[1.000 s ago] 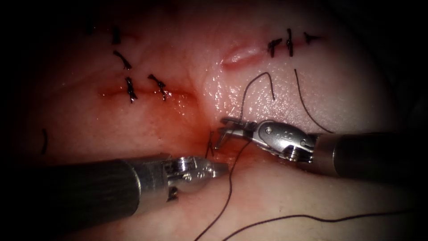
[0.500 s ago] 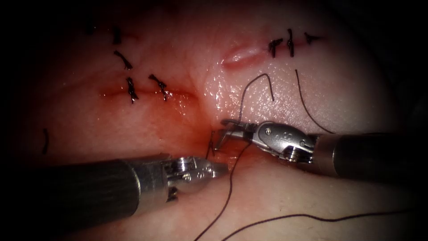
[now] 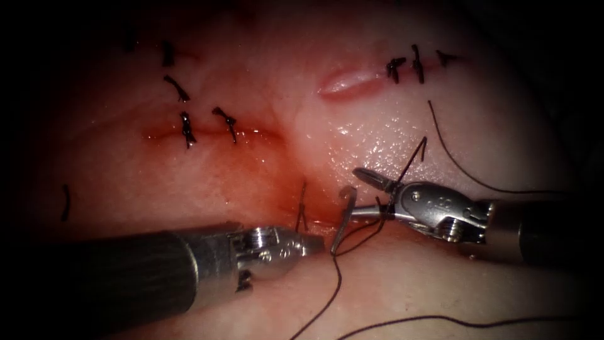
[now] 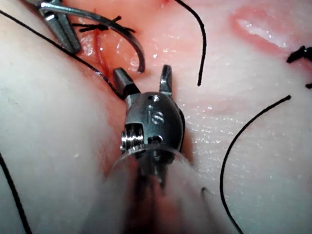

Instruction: Wound Closure

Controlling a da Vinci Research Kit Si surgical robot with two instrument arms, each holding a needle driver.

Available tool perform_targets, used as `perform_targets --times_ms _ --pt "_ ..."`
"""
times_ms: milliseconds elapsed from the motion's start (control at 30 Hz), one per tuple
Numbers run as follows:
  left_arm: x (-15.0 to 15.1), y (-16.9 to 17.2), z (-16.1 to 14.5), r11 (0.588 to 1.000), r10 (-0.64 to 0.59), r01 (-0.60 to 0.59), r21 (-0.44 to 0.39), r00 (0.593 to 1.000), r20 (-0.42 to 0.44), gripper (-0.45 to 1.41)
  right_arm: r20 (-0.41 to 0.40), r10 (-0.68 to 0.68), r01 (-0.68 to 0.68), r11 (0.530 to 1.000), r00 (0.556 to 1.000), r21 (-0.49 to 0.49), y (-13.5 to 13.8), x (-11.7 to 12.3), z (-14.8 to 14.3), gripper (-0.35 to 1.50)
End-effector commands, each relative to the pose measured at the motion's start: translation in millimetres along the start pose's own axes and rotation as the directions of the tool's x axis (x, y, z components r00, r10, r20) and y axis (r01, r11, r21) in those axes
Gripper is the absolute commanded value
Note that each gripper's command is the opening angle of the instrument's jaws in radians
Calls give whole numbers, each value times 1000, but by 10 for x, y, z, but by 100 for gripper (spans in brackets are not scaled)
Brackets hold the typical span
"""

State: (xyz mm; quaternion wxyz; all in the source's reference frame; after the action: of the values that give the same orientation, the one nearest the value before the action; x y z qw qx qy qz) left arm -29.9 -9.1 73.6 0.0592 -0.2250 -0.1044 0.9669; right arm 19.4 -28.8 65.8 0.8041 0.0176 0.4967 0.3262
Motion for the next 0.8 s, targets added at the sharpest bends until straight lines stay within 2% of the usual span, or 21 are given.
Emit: perform_targets --times_ms 33,67,167,233,333,367,433,467,567,600,800 --pt "3 -2 7 1000 1 -1 1 1000 -1 -3 -13 -39 38 999 999 -20 -4 16 8 148" --pt "4 -2 7 1000 1 -1 1 1000 -1 -3 -28 -74 73 997 997 -38 -9 29 5 148" --pt "4 -2 7 1000 0 0 1 1000 -1 -3 -47 -98 95 993 994 -64 -13 40 3 148" --pt "4 -2 7 1000 1 -1 1 1000 -1 -3 -72 -187 178 977 980 -115 -22 59 5 148" --pt "4 -2 7 1000 1 -1 1 1000 -1 -3 -86 -234 220 965 969 -144 -27 72 11 148" --pt "3 -2 7 1000 1 -1 1 1000 -1 -3 -106 -275 255 952 955 -170 -29 85 15 148" --pt "3 -2 7 1000 1 -1 1 1000 -1 -3 -111 -292 270 946 950 -180 -29 90 16 148" --pt "3 -2 7 1000 1 -1 0 1000 -1 -3 -114 -332 304 929 936 -212 -27 104 18 148" --pt "3 -2 7 1000 1 -1 0 1000 -1 -3 -106 -377 343 906 920 -247 -23 116 18 148" --pt "3 -2 7 1000 1 -1 0 1000 -1 -3 -88 -432 392 874 898 -286 -18 126 16 148" --pt "3 -2 7 1000 1 -1 0 1000 -1 -3 -81 -500 449 829 862 -334 -10 138 19 148"
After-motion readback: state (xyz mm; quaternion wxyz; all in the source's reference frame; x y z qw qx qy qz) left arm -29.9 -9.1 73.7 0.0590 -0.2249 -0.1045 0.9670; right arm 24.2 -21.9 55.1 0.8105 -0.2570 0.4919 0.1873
